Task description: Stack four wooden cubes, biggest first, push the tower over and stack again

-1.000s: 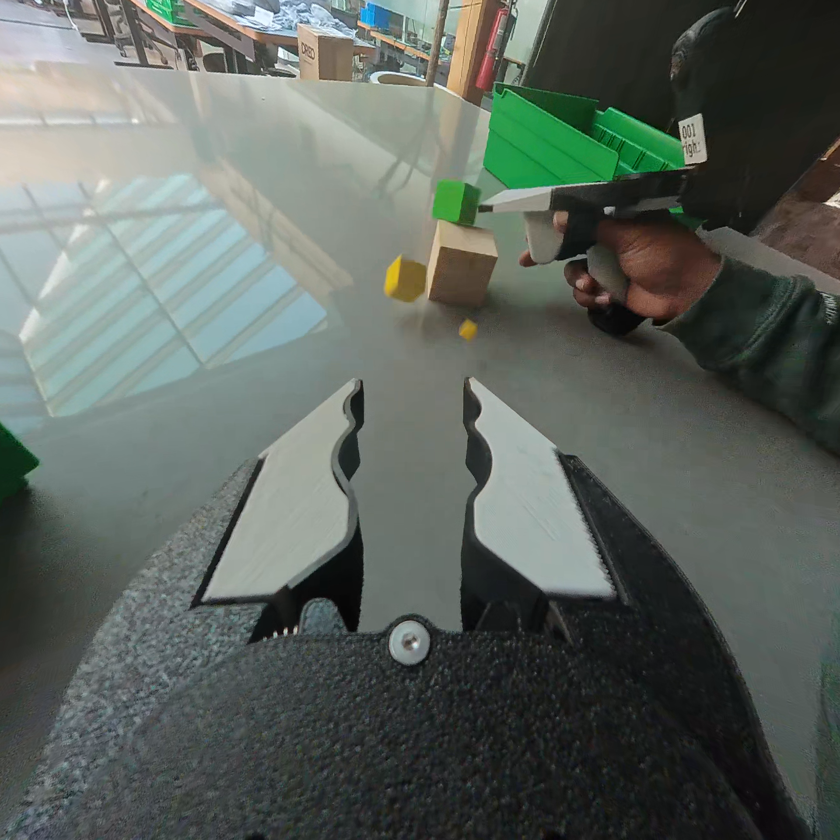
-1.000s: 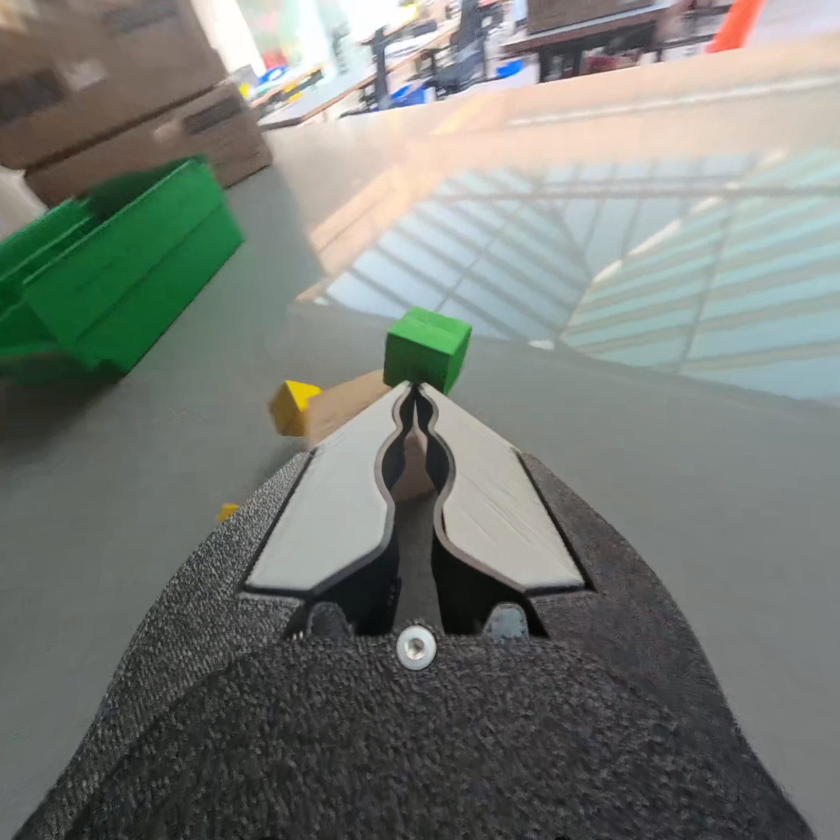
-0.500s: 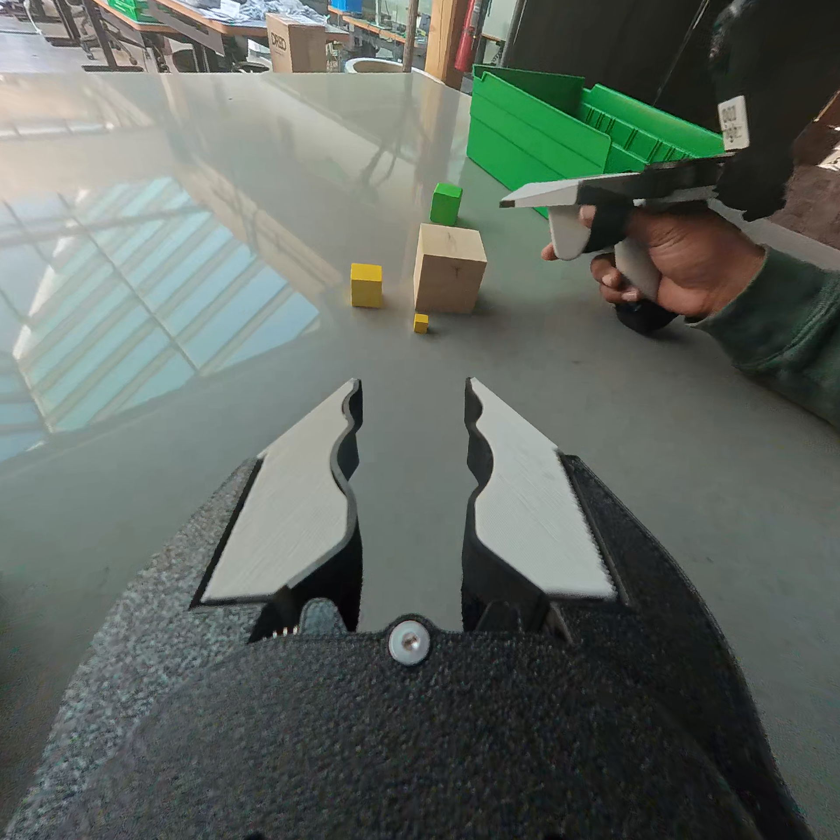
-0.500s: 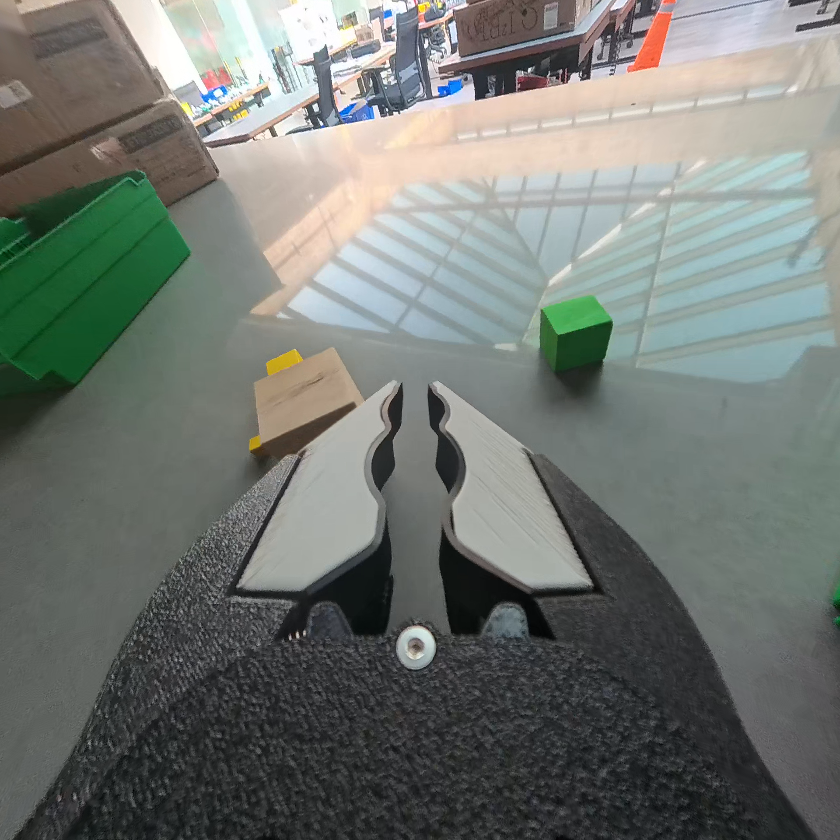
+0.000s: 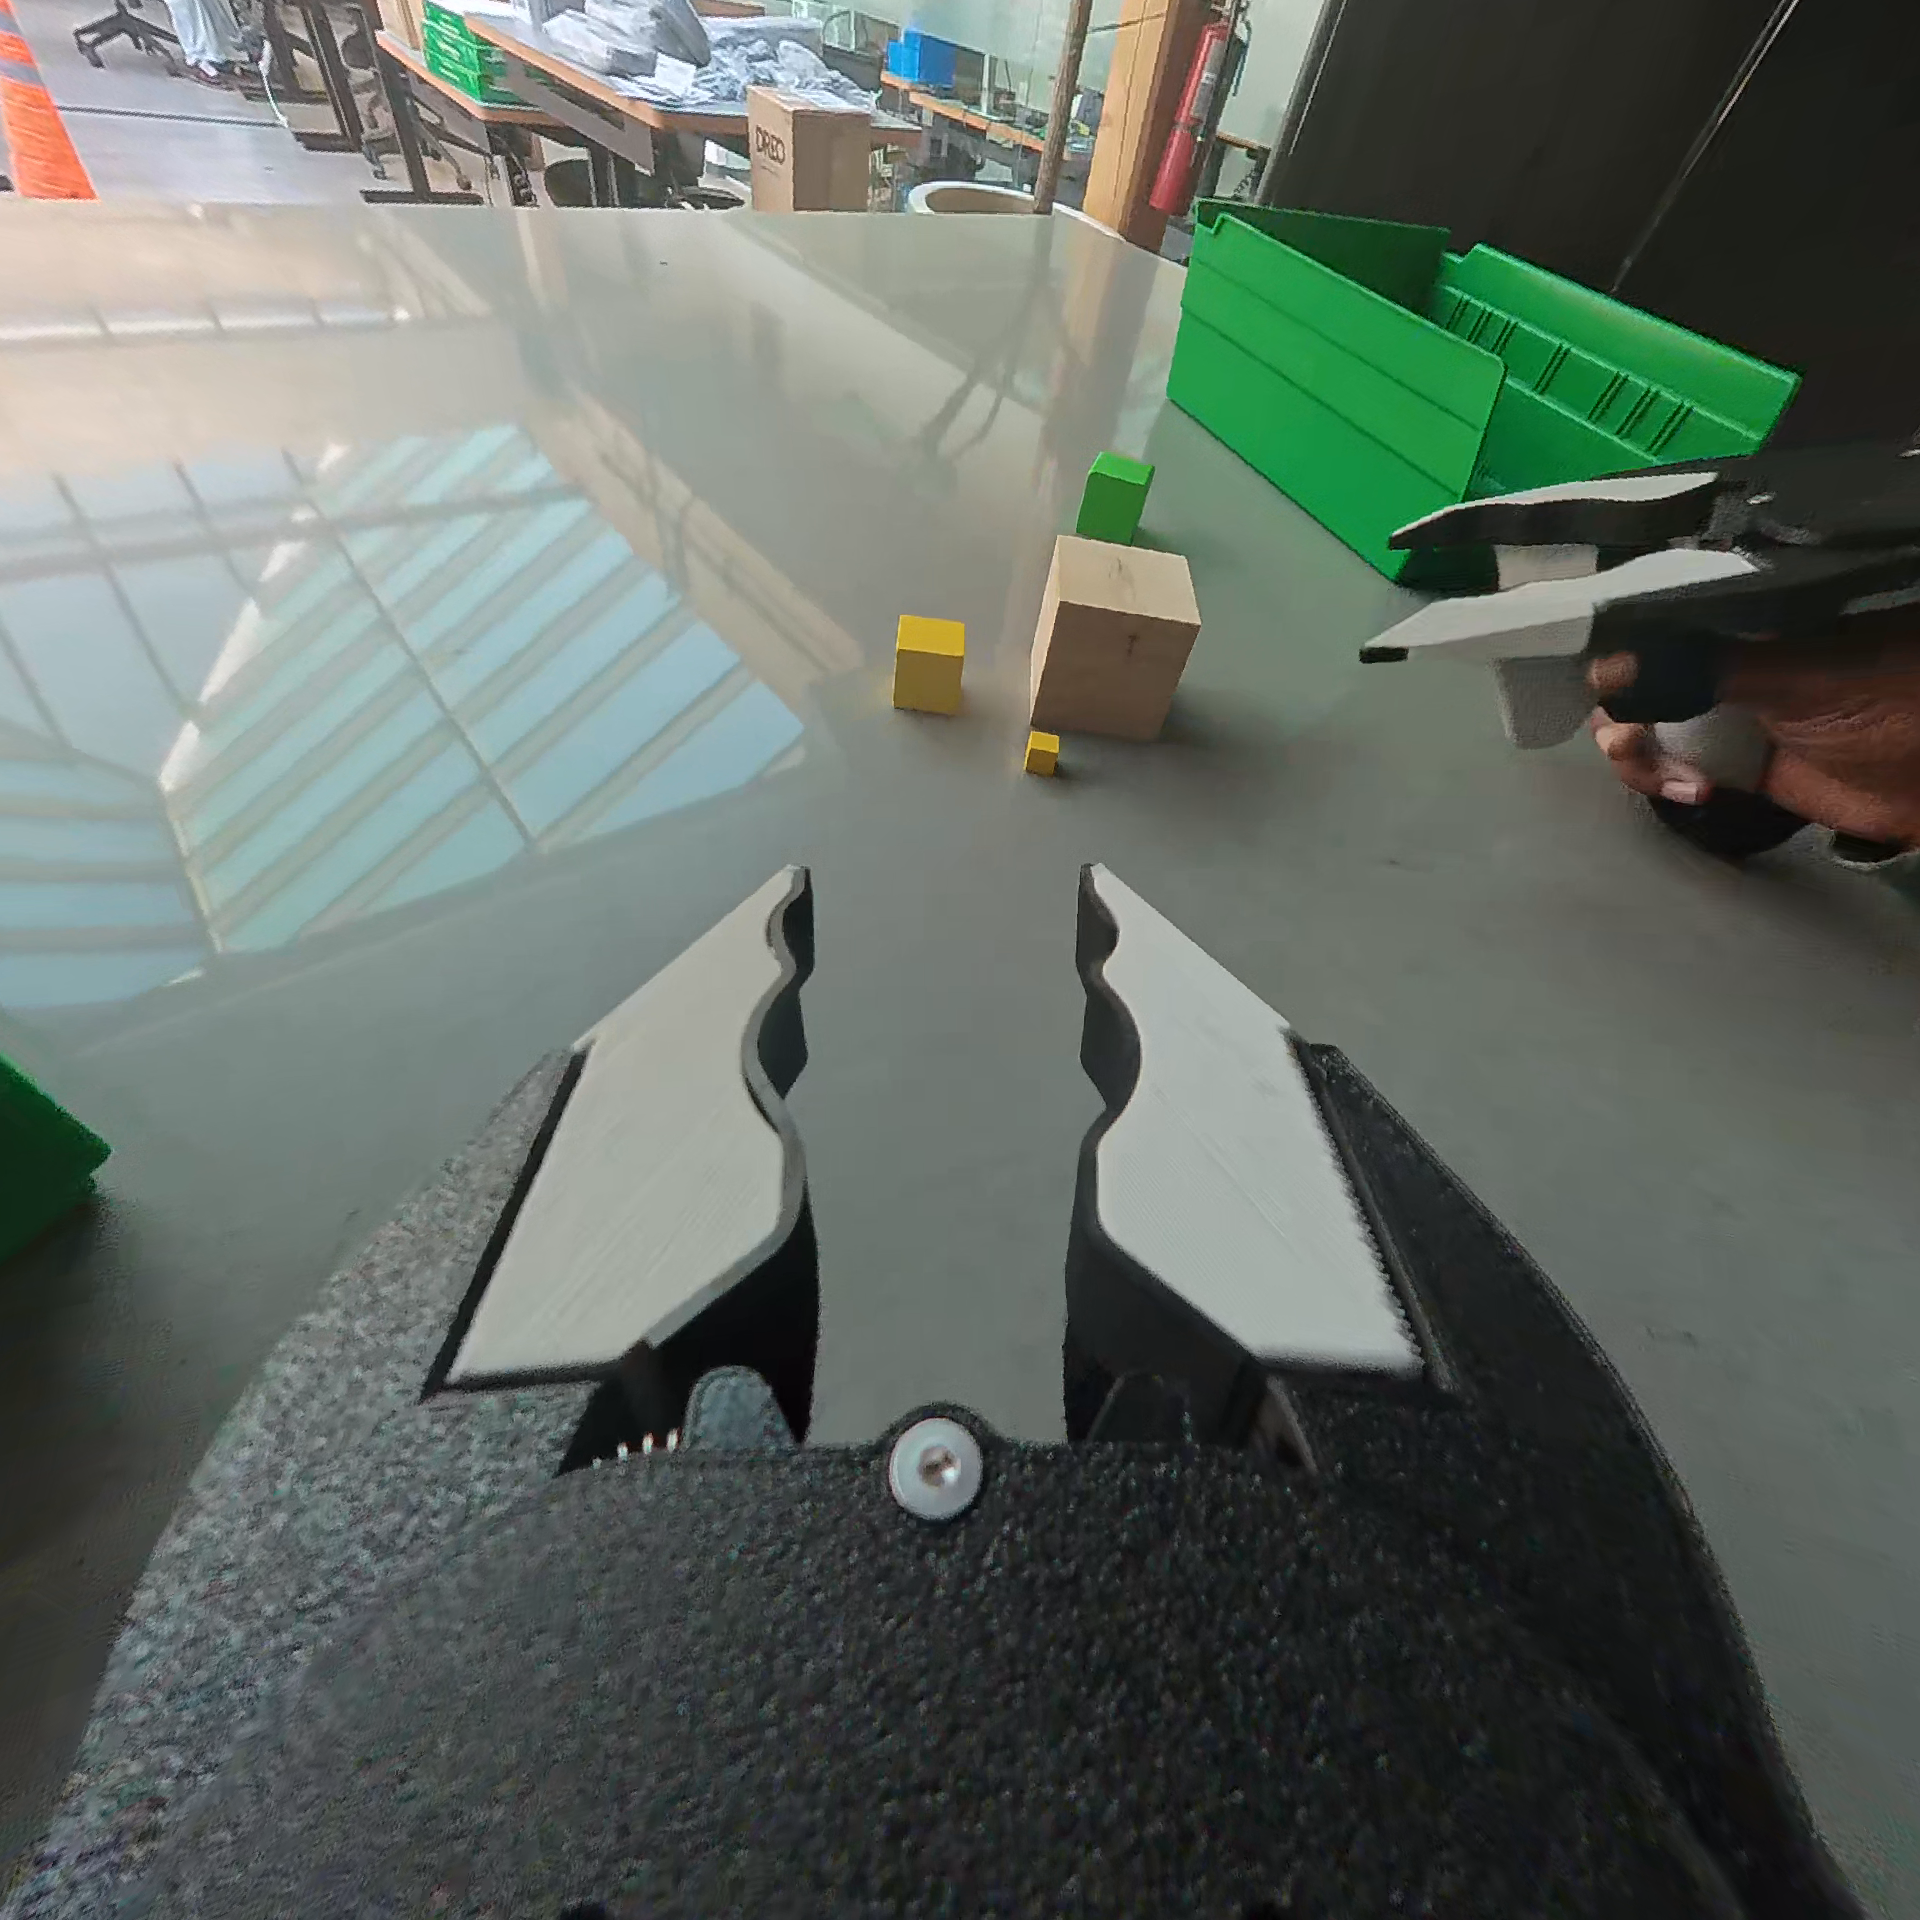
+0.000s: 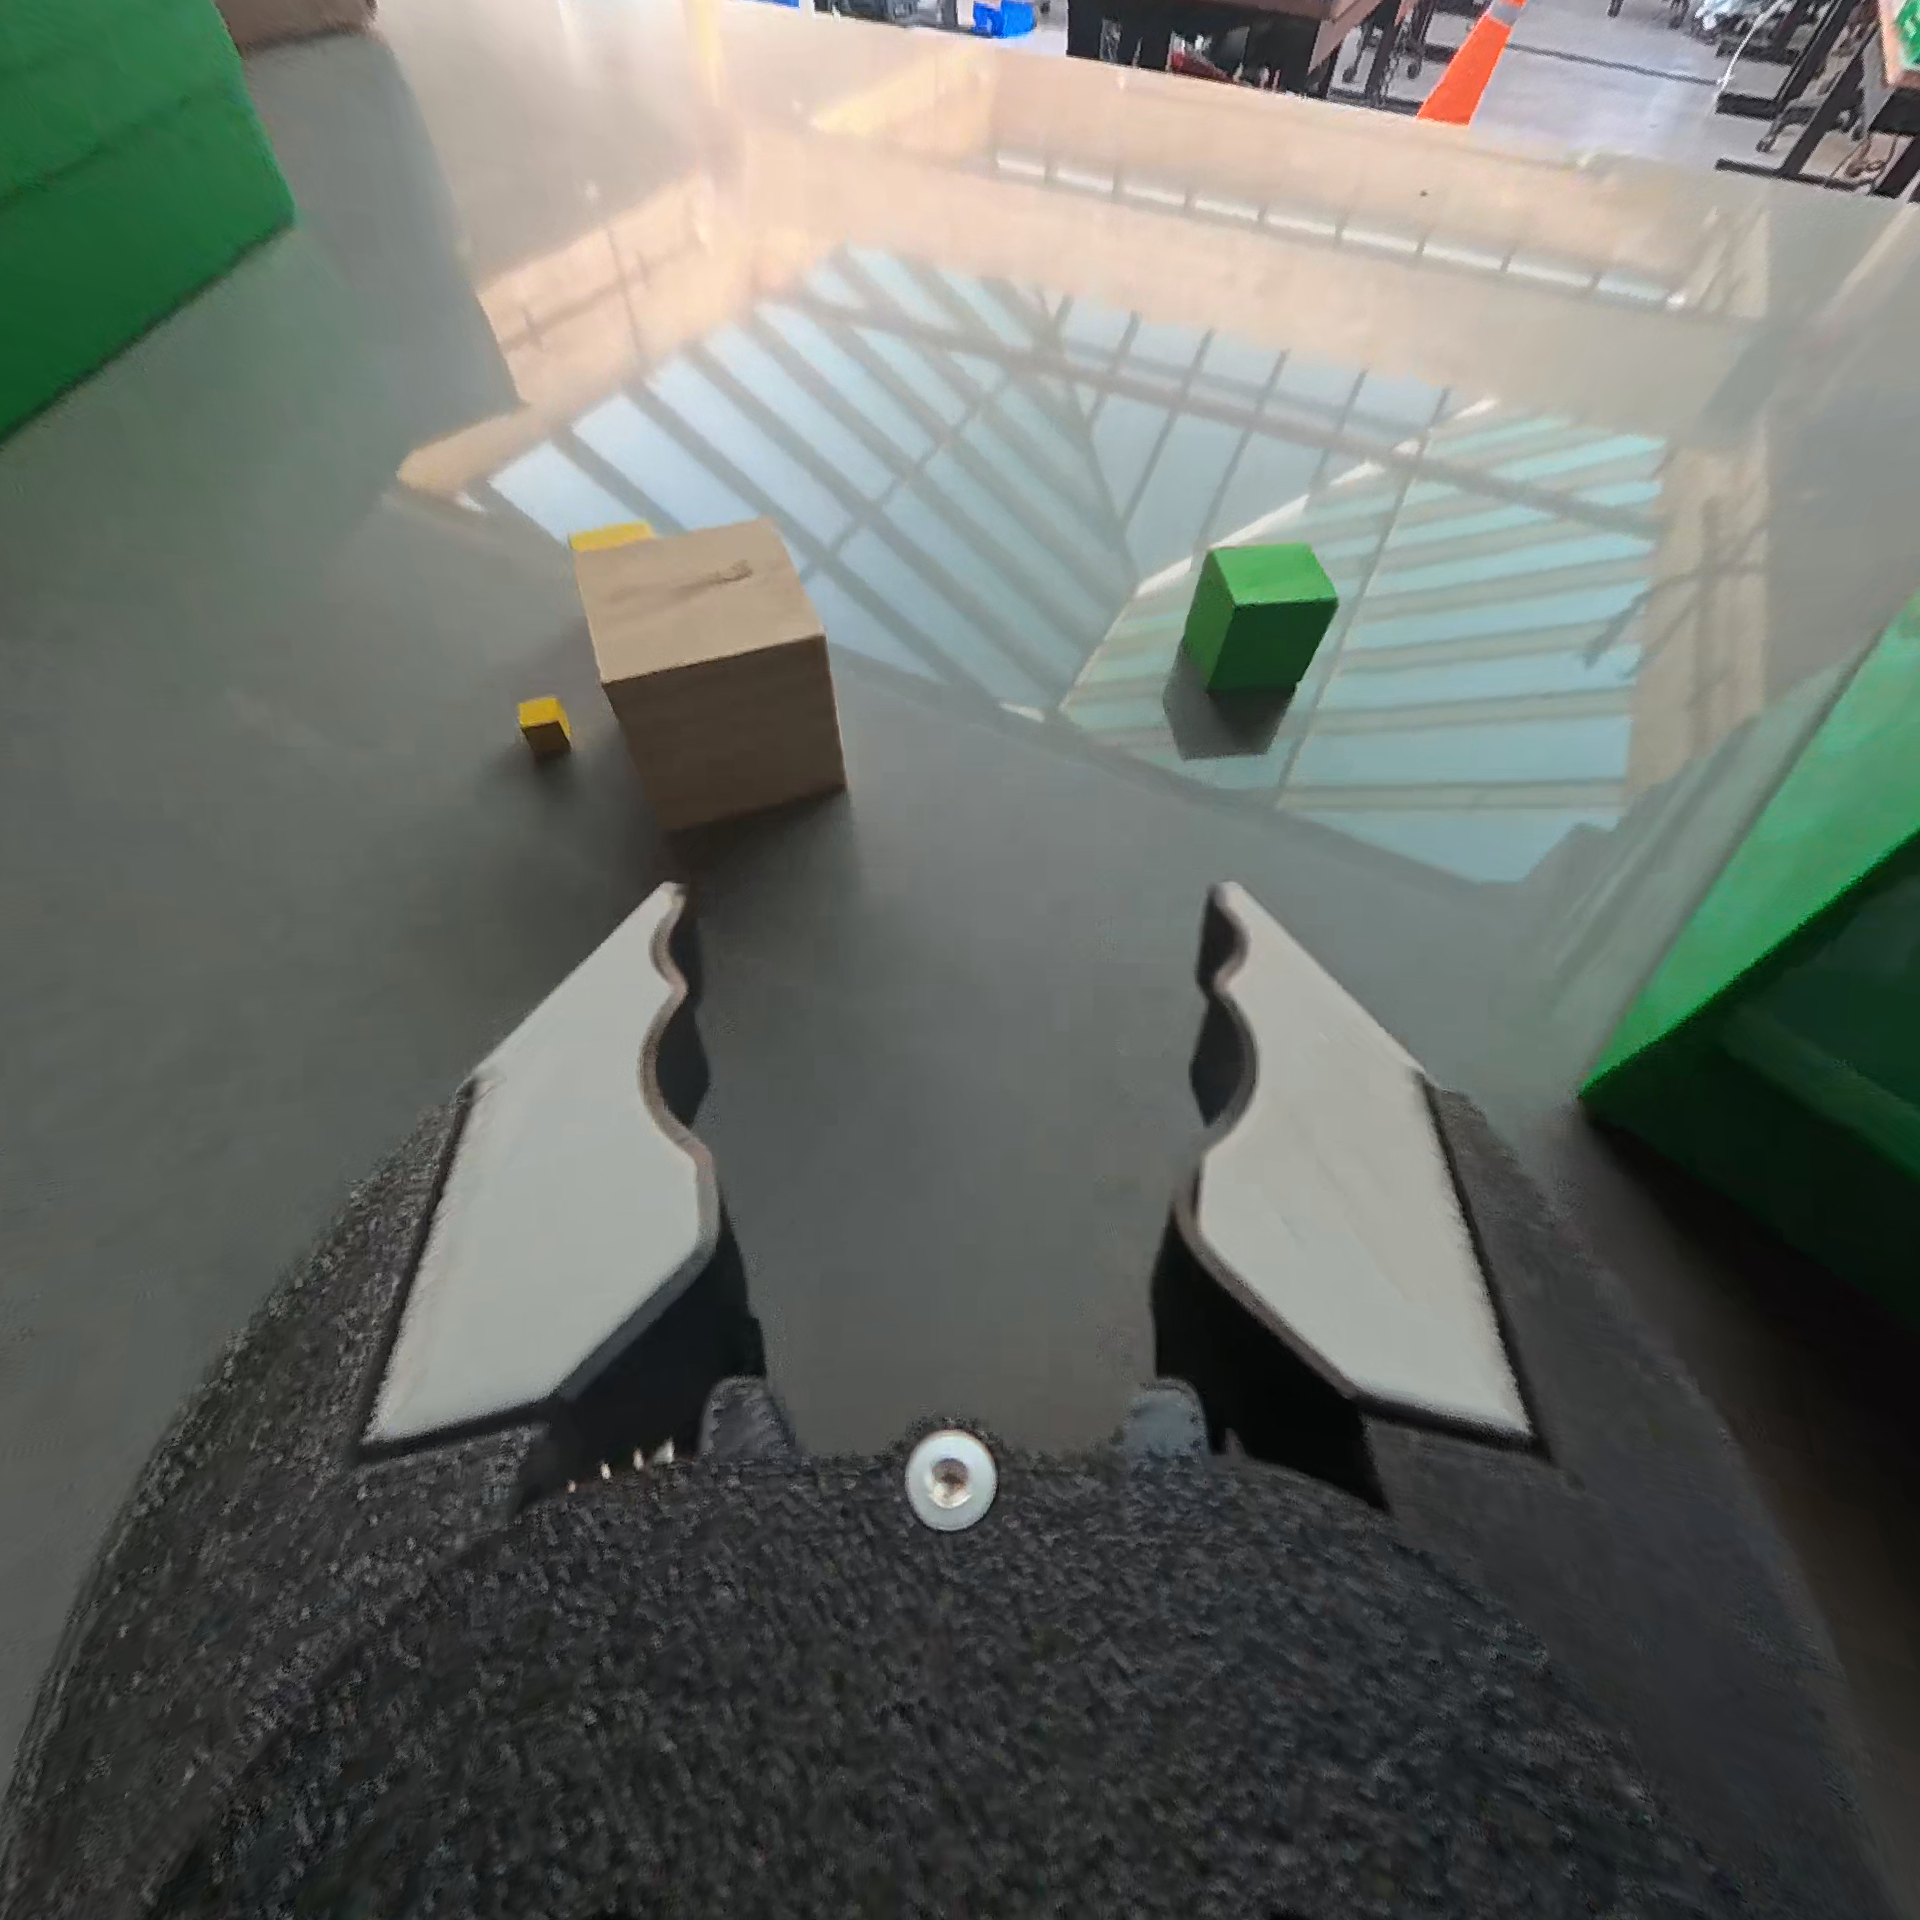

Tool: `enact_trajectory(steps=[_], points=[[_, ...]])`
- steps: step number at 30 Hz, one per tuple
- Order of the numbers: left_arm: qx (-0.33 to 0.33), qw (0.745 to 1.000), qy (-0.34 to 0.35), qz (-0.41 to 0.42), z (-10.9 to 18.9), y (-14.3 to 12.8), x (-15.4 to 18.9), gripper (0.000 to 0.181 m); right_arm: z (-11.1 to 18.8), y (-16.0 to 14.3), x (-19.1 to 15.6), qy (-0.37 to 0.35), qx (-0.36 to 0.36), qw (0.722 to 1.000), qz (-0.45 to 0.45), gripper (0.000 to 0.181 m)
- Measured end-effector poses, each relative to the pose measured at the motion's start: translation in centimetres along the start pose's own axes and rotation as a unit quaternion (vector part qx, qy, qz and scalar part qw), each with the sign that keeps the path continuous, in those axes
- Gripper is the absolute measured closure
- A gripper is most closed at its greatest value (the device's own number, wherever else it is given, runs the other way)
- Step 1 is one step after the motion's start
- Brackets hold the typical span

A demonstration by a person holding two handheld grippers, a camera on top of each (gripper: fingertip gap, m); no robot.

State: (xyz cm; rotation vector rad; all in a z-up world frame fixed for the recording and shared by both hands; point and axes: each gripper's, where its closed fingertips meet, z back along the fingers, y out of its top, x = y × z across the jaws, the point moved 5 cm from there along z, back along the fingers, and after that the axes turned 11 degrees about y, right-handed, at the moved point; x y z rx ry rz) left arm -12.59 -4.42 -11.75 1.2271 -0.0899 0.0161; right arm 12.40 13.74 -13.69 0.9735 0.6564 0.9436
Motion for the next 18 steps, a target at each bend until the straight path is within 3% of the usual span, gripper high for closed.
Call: enact_trajectory(steps=[5,18], points=[[-0.003,1.000,0.001,-0.002,-0.1,-0.2,0.2,0.130,0.7,-0.7,-0.7,-0.007,-0.017,1.000,0.018,0.065],[-0.005,1.000,-0.013,0.003,-0.4,-0.5,0.7,0.131,-2.1,-0.4,-2.8,0.078,-0.049,0.996,0.016,0.072]])
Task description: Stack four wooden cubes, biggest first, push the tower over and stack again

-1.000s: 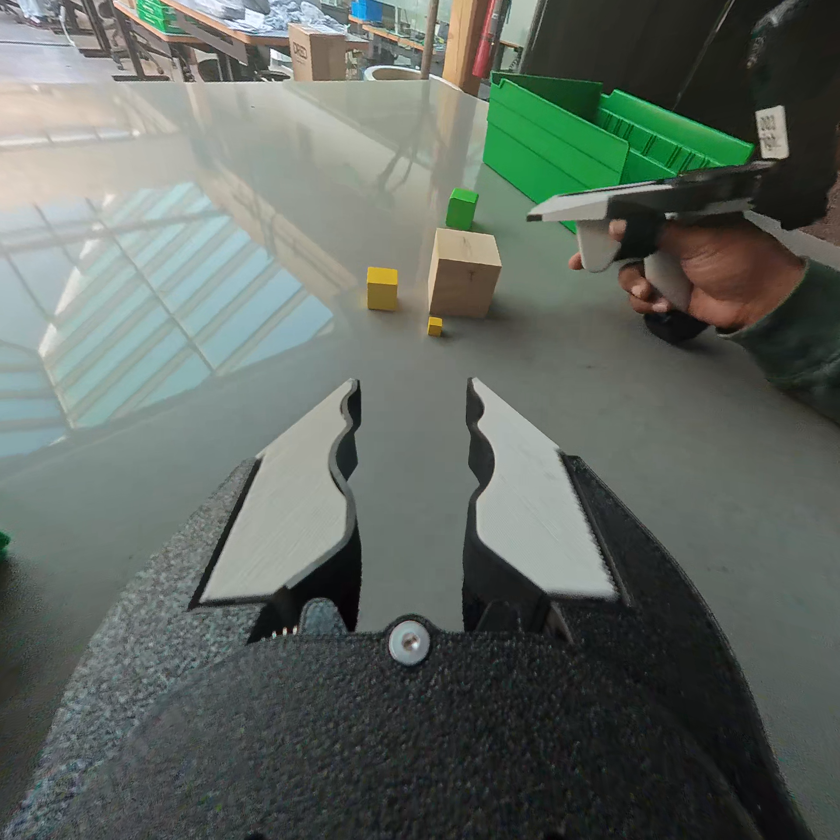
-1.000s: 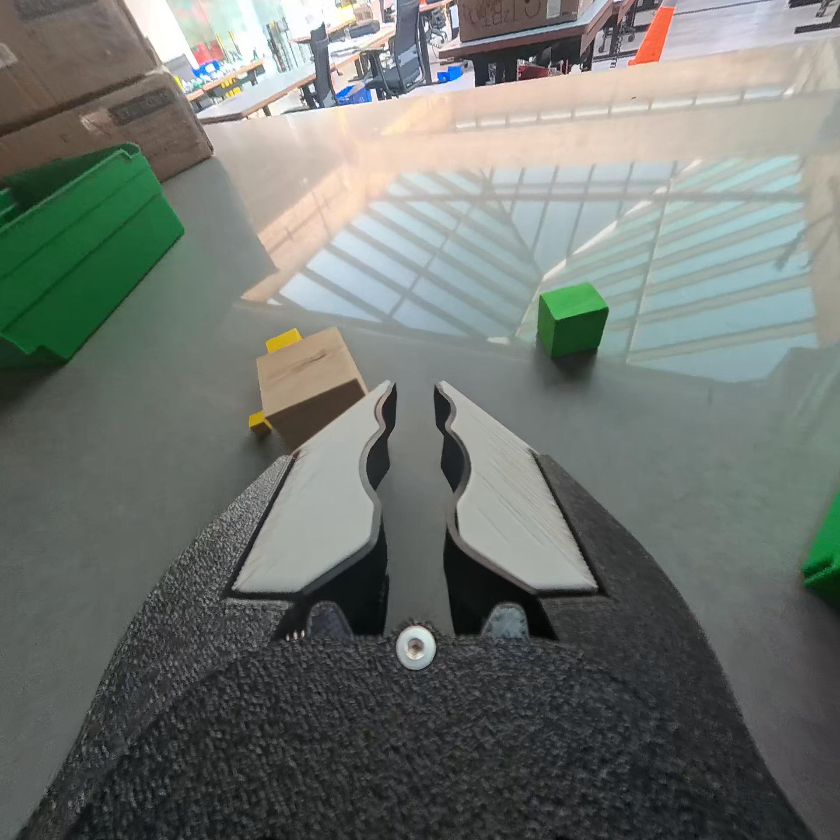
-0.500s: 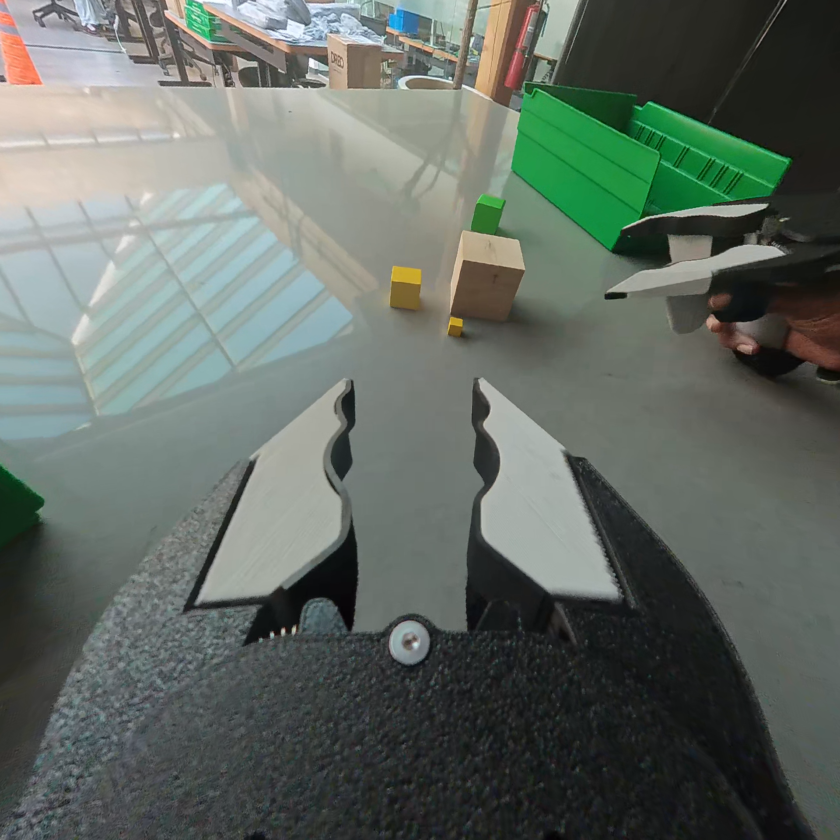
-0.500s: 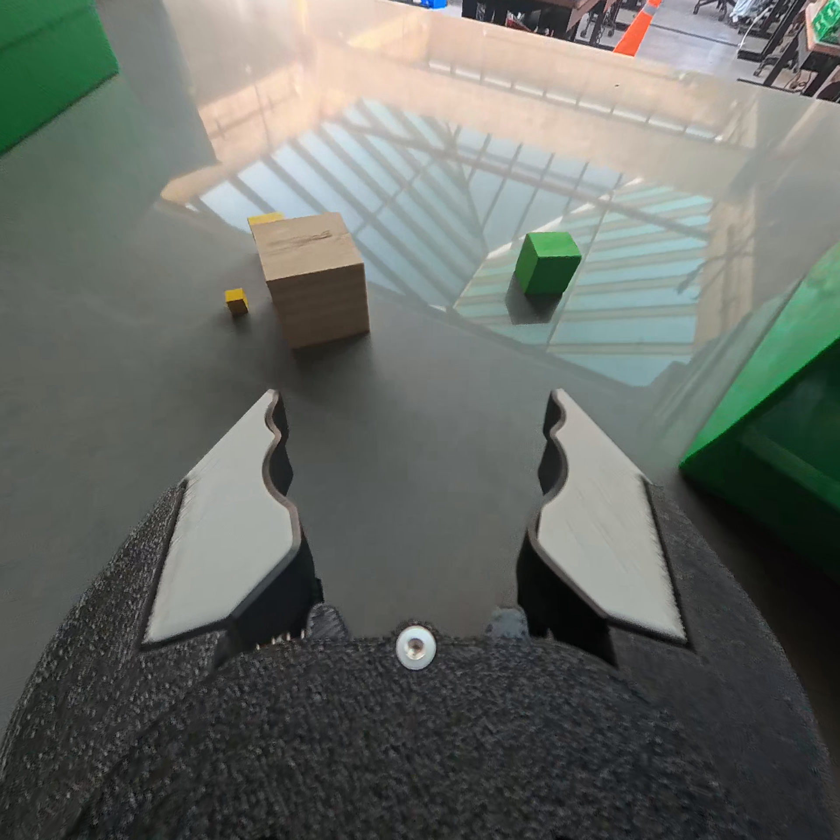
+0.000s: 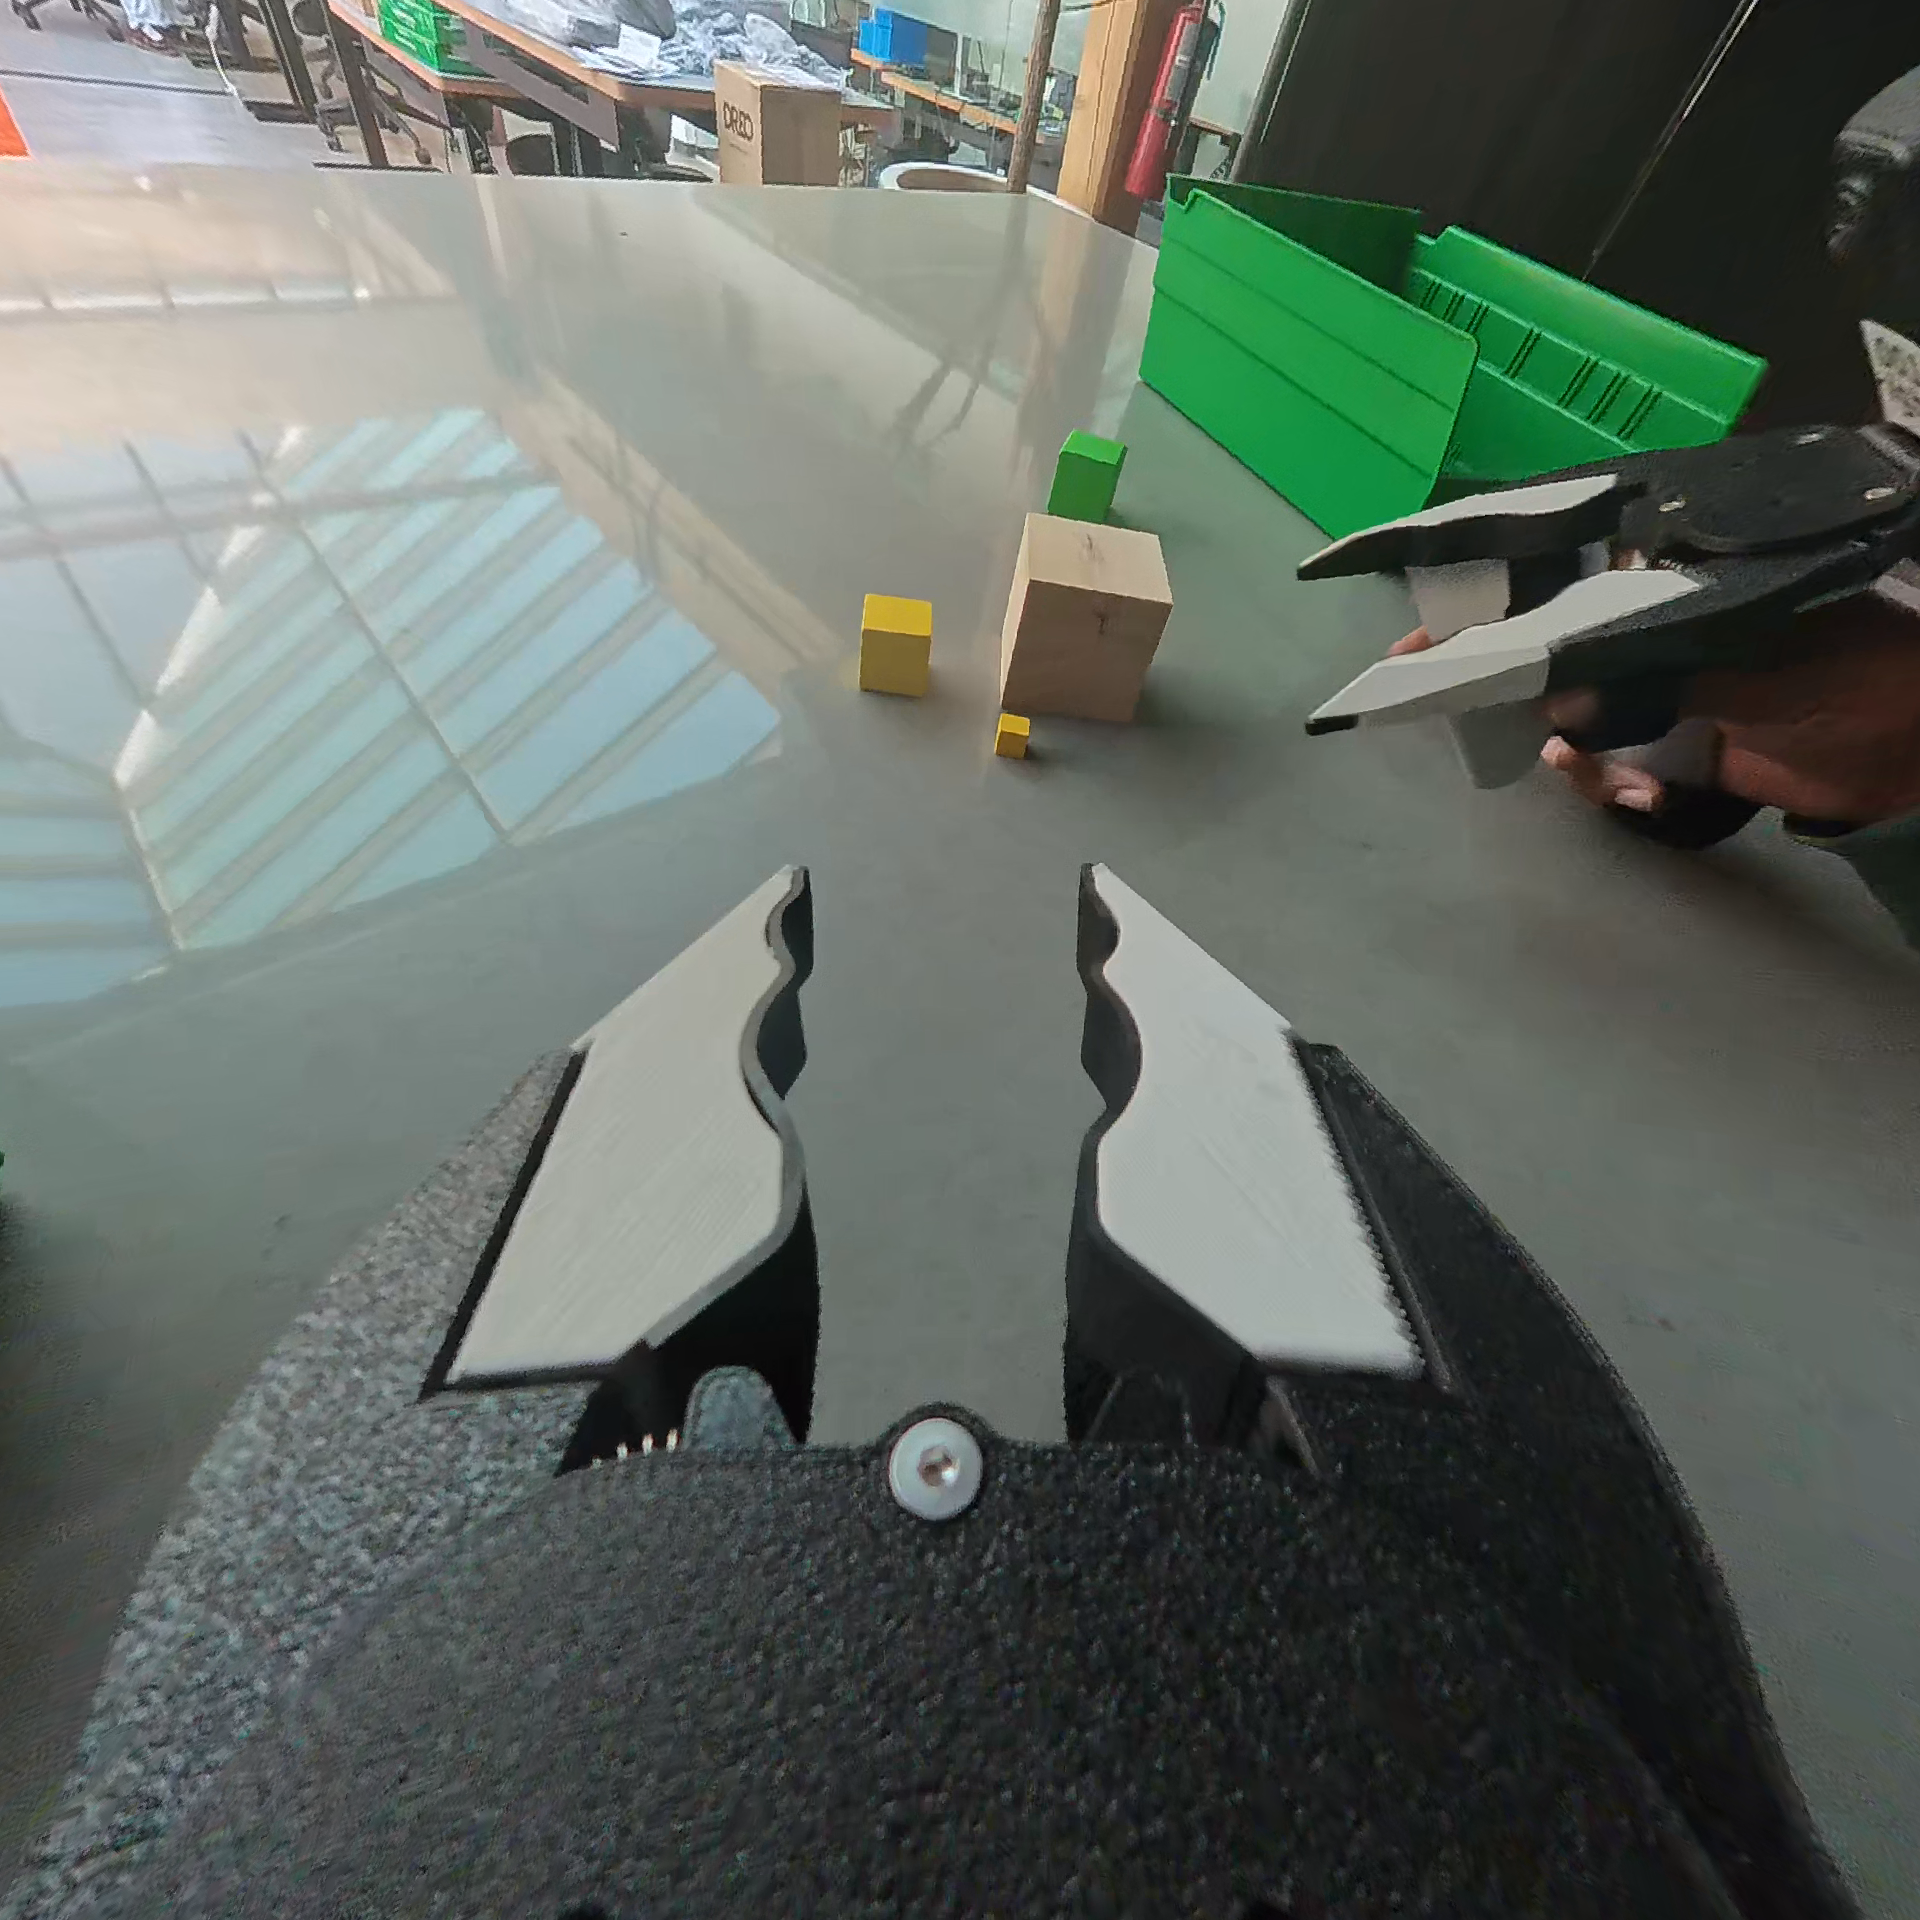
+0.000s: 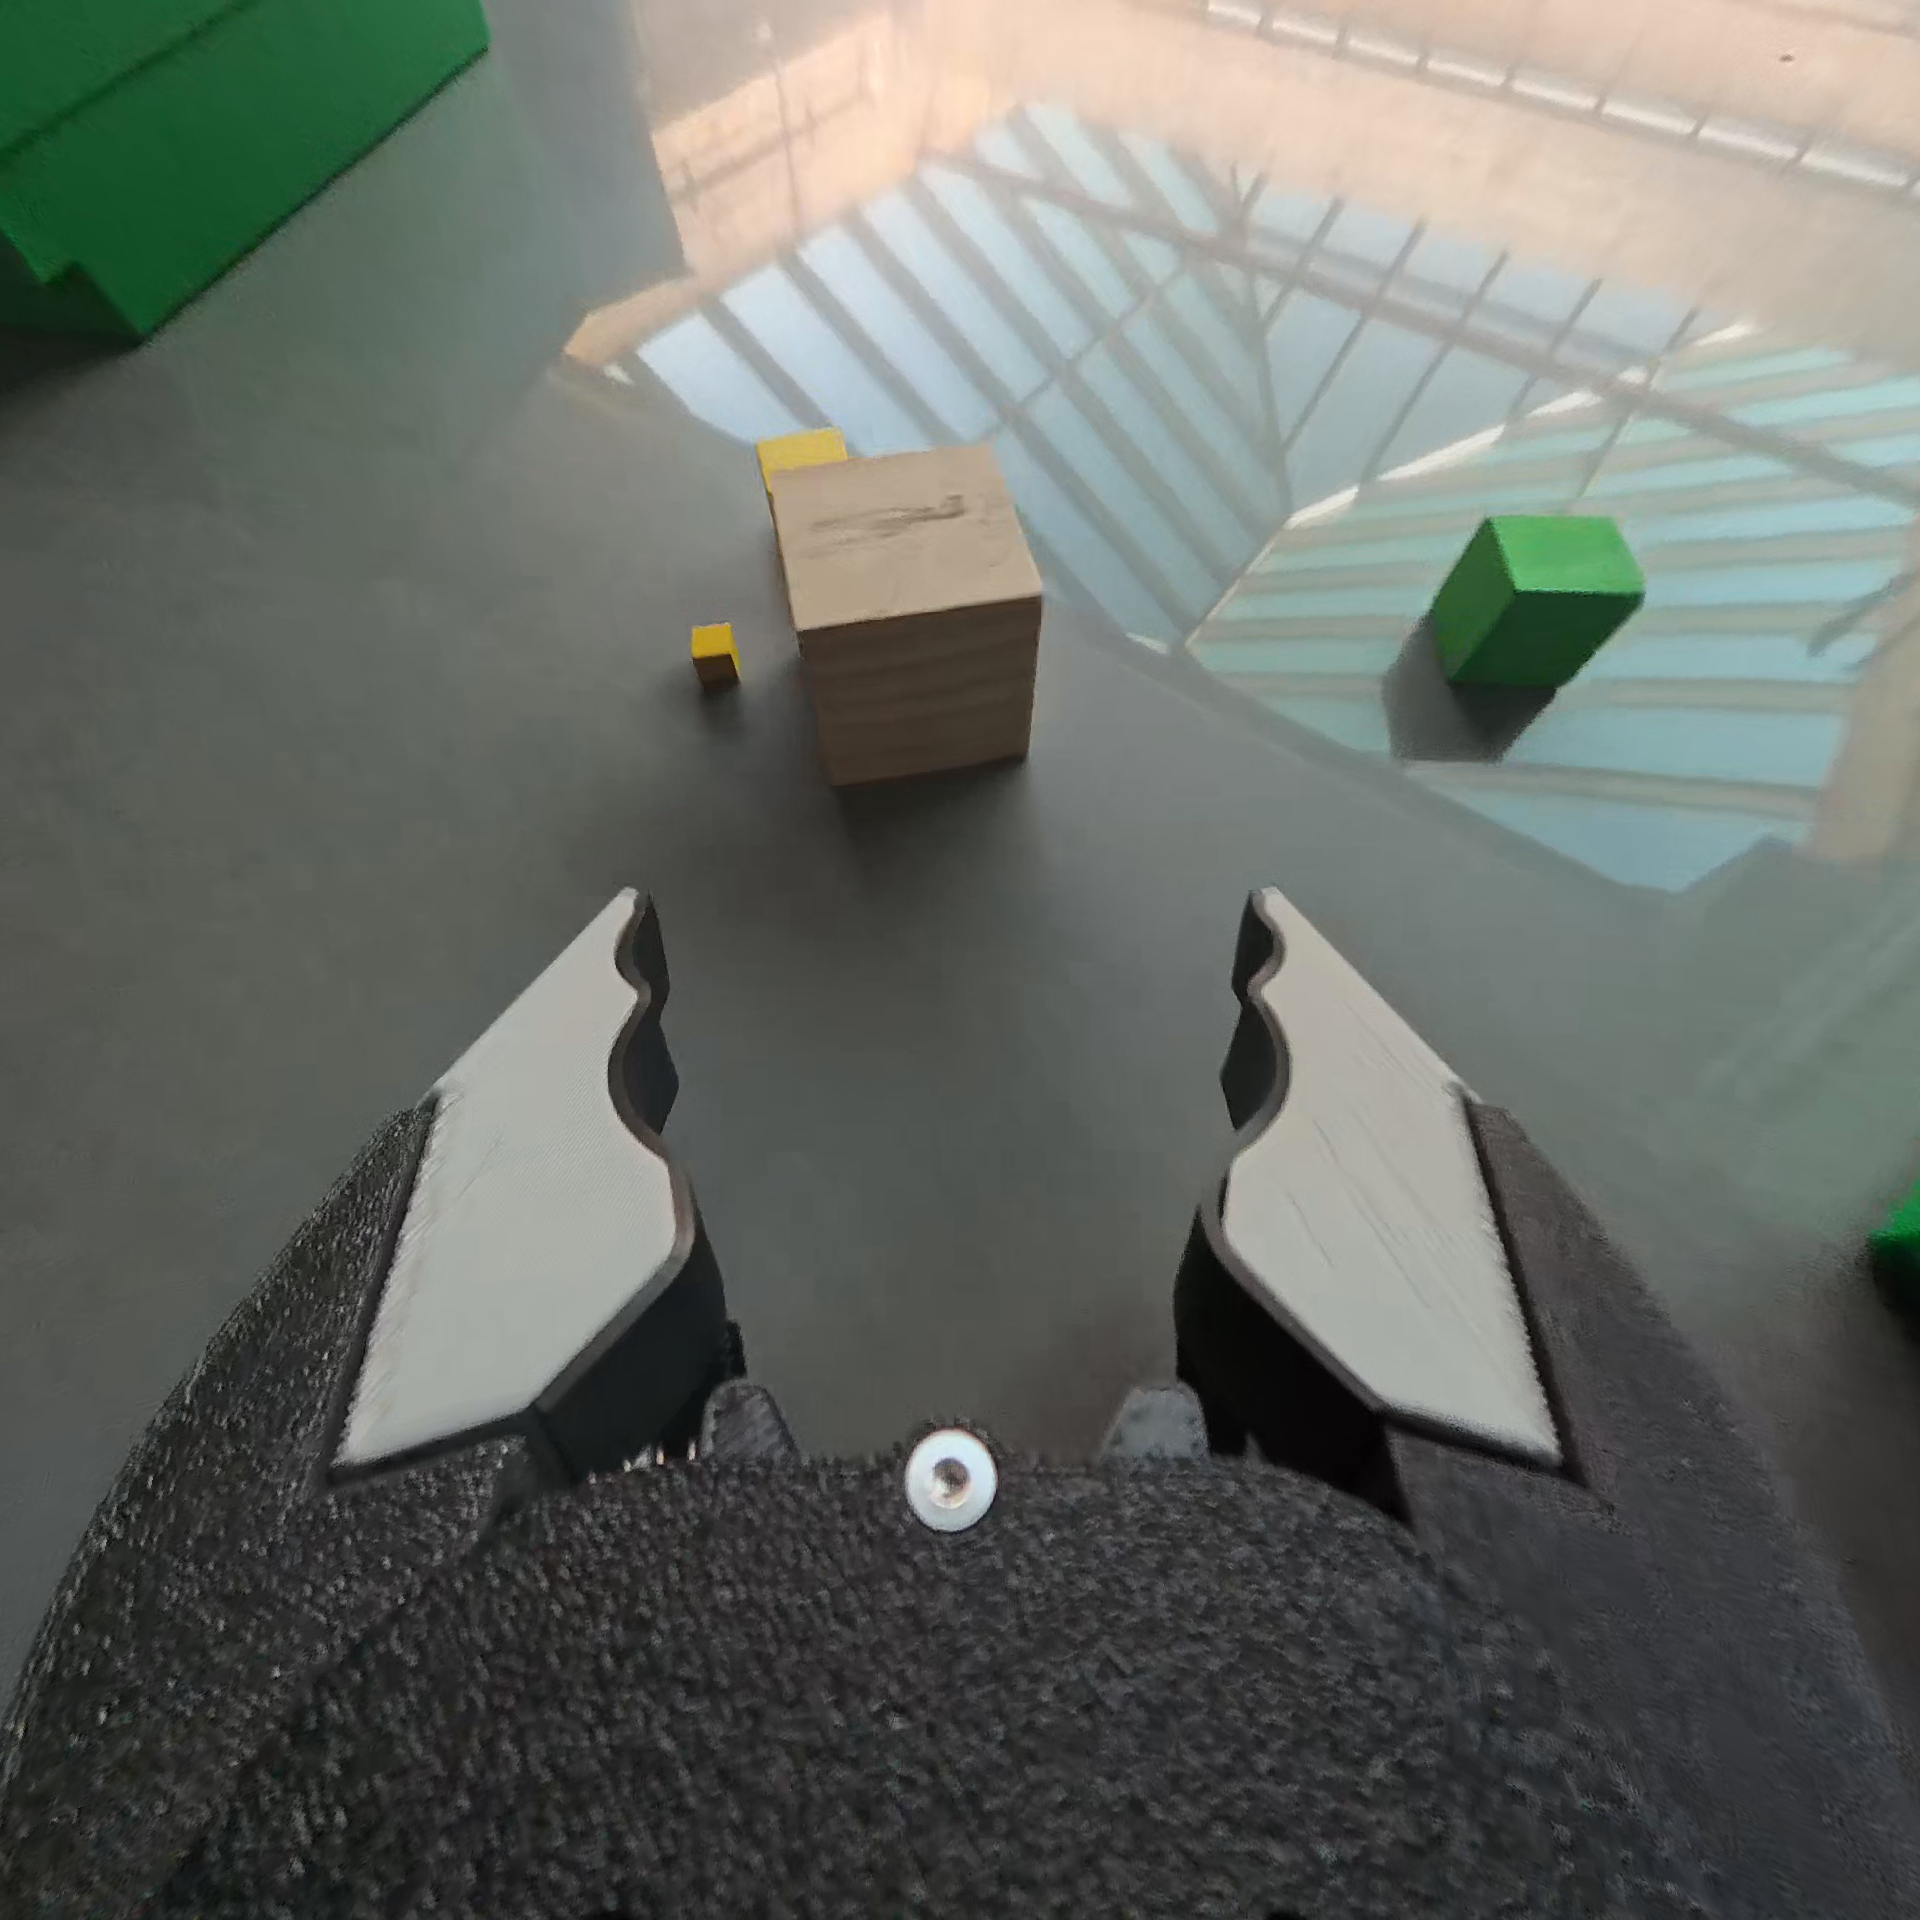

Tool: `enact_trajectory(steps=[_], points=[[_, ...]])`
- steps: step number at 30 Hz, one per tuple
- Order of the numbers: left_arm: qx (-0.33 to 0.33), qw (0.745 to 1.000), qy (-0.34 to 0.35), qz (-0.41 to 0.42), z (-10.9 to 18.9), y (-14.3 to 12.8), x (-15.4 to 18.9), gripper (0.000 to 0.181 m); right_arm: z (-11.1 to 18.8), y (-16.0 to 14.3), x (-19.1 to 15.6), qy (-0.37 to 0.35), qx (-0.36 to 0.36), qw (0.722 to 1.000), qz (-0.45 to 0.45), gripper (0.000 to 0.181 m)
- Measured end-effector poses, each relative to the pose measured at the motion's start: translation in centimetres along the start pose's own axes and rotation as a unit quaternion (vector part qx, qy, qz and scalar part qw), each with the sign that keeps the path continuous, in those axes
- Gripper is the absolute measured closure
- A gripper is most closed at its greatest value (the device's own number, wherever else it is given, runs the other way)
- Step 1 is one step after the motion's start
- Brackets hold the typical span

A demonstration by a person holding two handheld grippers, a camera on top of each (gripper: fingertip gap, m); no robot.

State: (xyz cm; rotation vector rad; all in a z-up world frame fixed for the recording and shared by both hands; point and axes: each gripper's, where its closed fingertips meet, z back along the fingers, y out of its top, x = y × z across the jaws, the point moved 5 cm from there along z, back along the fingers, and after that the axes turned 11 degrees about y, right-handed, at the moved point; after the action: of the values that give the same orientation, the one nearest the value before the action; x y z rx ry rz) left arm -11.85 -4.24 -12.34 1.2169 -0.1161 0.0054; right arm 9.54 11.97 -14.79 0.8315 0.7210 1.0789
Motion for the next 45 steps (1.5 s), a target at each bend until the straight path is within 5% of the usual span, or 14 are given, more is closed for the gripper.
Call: enact_trajectory(steps=[13,15,16,20,28,31,35,42,45], points=[[-0.017,1.000,-0.018,-0.014,-0.7,-0.2,0.7,0.132,-6.6,3.9,0.9,0.076,-0.006,0.997,0.009,0.079],[-0.017,0.999,-0.020,-0.020,-0.6,-0.2,0.9,0.132,-7.1,3.8,0.6,0.116,-0.023,0.993,0.014,0.107],[-0.015,0.999,-0.022,-0.023,-0.6,-0.2,1.0,0.132,-6.9,3.7,0.7,0.122,-0.026,0.992,0.025,0.121],[-0.011,0.998,-0.057,-0.038,-0.2,-0.3,2.0,0.132,-3.8,1.8,-1.2,0.223,-0.040,0.971,0.080,0.121],[-0.033,0.957,-0.257,-0.129,0.5,-0.8,8.2,0.119,0.5,-1.1,-11.9,0.384,-0.035,0.906,0.174,0.122],[-0.046,0.944,-0.290,-0.148,0.7,-0.6,9.3,0.117,-0.2,-2.0,-13.2,0.360,-0.062,0.909,0.200,0.121],[-0.079,0.935,-0.295,-0.180,0.7,-1.3,10.0,0.114,0.9,-1.9,-12.4,0.330,-0.054,0.925,0.179,0.091],[-0.164,0.902,-0.282,-0.284,-2.5,-2.5,11.6,0.097,4.9,-4.2,-9.4,0.272,-0.043,0.954,0.118,0.096],[-0.204,0.864,-0.286,-0.360,-3.2,-3.1,12.3,0.121,6.7,-4.8,-8.6,0.250,-0.023,0.963,0.098,0.101]])
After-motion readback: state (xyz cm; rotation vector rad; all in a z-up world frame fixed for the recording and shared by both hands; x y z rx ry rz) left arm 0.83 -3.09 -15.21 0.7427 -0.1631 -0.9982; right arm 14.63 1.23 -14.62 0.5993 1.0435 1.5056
